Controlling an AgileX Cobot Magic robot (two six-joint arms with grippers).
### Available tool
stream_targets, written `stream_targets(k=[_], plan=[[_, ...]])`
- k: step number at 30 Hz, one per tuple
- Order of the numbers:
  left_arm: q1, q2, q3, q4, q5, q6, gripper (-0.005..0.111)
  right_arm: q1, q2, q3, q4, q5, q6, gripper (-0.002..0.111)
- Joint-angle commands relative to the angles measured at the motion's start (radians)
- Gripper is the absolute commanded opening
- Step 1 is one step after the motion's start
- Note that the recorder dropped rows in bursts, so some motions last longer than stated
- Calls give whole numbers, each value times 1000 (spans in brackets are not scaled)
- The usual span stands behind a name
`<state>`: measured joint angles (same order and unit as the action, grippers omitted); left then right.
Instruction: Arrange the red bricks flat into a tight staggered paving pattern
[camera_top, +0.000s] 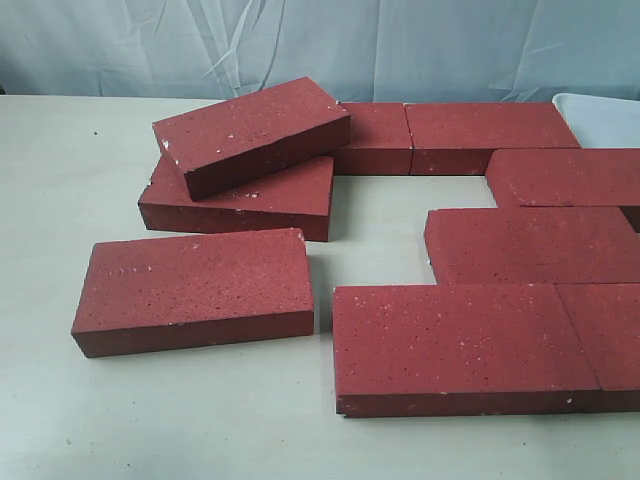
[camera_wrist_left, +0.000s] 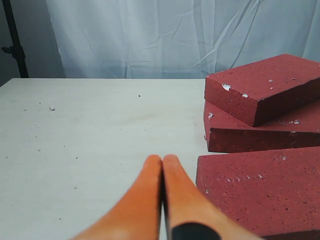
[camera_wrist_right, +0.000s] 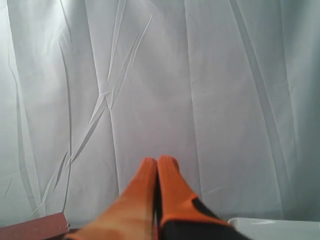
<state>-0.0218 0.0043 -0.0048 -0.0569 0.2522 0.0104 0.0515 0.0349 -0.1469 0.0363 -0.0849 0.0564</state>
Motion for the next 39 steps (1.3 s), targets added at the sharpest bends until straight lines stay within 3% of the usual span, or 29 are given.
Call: stream_targets(k=[1, 12, 27, 34, 39], plan=[[2, -4, 5, -4, -13, 0, 0, -5, 70, -120, -4, 162, -3, -1], [2, -4, 5, -4, -13, 0, 0, -5, 291, -348, -4, 382, -3, -1], [2, -4, 5, -4, -13, 0, 0, -5, 361, -380, 62, 429, -3, -1], [2, -4, 5, -4, -13, 0, 0, -5, 619, -611, 67, 583, -3, -1], [2, -4, 5, -4, -13, 0, 0, -5, 711, -635, 76, 592, -3, -1]])
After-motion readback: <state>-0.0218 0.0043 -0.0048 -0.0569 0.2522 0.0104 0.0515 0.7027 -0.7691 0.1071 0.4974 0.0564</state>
